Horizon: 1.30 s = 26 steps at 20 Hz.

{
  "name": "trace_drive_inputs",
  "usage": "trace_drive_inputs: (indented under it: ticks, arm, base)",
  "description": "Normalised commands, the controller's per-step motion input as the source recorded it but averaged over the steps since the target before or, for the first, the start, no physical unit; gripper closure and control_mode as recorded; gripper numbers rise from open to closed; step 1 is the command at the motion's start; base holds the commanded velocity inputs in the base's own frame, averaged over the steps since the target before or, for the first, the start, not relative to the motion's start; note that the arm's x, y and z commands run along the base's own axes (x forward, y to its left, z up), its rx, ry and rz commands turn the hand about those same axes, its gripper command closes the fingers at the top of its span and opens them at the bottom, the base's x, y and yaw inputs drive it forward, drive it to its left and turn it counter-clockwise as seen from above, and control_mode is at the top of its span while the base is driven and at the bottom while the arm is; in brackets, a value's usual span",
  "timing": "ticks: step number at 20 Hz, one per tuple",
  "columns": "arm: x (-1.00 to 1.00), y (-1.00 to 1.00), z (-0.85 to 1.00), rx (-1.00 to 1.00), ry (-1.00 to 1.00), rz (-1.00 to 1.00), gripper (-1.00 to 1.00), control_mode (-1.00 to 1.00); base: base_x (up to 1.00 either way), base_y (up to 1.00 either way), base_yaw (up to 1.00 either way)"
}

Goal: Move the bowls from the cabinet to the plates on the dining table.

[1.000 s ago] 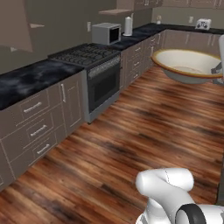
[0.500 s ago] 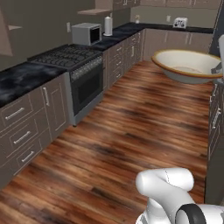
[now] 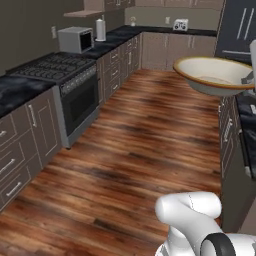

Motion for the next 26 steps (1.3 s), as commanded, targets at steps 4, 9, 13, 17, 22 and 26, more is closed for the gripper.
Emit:
trace_drive_inputs:
  ticks: [4,9,13,17,22,26]
  arm:
    - [0.00,0.00,0.00,0.00,0.00,0.00,1.00,1.00]
    - [0.00,0.00,0.00,0.00,0.00,0.00,1.00,1.00]
    - [0.00,0.00,0.00,0.00,0.00,0.00,1.00,1.00]
    - [0.00,0.00,0.00,0.00,0.00,0.00,1.00,1.00]
    - [0.00,0.00,0.00,0.00,0.00,0.00,1.00,1.00]
    - [0.00,0.00,0.00,0.00,0.00,0.00,1.00,1.00]
  base:
    - [0.00,0.00,-0.25]
    - [0.00,0.00,-0.25]
    - [0.00,0.00,-0.25]
    - [0.00,0.00,-0.25]
    - [0.00,0.00,-0.25]
    - [0.00,0.00,-0.25]
